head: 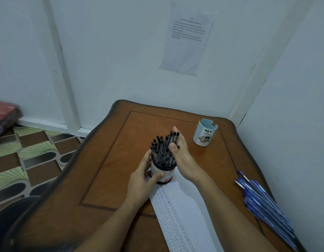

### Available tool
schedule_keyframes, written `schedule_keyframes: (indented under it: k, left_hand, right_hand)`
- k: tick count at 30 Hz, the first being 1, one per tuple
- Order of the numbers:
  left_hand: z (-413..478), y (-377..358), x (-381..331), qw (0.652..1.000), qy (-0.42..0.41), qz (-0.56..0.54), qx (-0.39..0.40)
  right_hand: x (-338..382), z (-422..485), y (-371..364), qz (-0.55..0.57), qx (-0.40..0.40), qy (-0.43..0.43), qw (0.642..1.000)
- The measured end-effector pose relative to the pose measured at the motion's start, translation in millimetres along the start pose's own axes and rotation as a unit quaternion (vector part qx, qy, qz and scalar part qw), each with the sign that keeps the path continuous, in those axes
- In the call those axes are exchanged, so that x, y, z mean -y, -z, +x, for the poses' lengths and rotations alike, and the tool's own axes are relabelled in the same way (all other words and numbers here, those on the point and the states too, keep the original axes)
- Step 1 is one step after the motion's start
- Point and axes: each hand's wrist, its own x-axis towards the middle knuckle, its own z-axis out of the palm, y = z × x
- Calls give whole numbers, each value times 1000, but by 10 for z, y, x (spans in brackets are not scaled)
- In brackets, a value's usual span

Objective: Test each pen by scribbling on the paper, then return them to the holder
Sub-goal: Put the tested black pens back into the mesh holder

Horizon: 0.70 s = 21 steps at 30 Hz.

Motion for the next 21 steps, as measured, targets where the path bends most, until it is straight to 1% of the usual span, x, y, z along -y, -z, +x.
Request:
schedule_keyframes:
  k: [2, 3, 4, 6, 7, 8, 11, 13, 15, 17, 18, 21]
  left_hand:
    - [-3, 1, 1, 1000, 2, -4, 2]
    - [-5, 3, 2, 1000, 1, -6, 2]
    - [-5, 3, 6, 1000, 0, -7, 1]
    - [-8, 0, 9, 1000, 0, -8, -2]
    - [-8, -1, 7, 1000, 2, -10, -2]
    - [-10, -1, 6, 1000, 4, -12, -1]
    - [-20, 4, -6, 1000, 2, -9, -1]
    - [-21, 9, -8, 1000, -1, -2, -4]
    - [-20, 19, -5, 1000, -4, 11, 2]
    - [-23, 23, -18, 999, -5, 35, 19]
    - [-22, 18, -24, 998, -11, 51, 26]
    - [-16, -16, -46, 996, -23, 82, 32]
  right_hand:
    - [-23, -34, 30, -30, 25, -5, 999]
    - [-23, -49, 47, -34, 24, -6, 999]
    - [-13, -72, 64, -26, 7, -4, 1000]
    - [1, -137, 80, 5, -67, 21, 997]
    - [-8, -164, 82, 17, -92, 34, 995]
    - [-11, -187, 72, 25, -91, 43, 995]
    - [-28, -214, -18, 14, -24, 56, 998]
    - [-44, -200, -46, -4, -27, 73, 997]
    - [-91, -178, -24, 40, -52, 80, 995]
    - [-160, -164, 9, 124, -65, 36, 990]
    - [-189, -160, 21, 151, -55, 8, 987]
    - [-232, -106, 14, 154, 10, -54, 987]
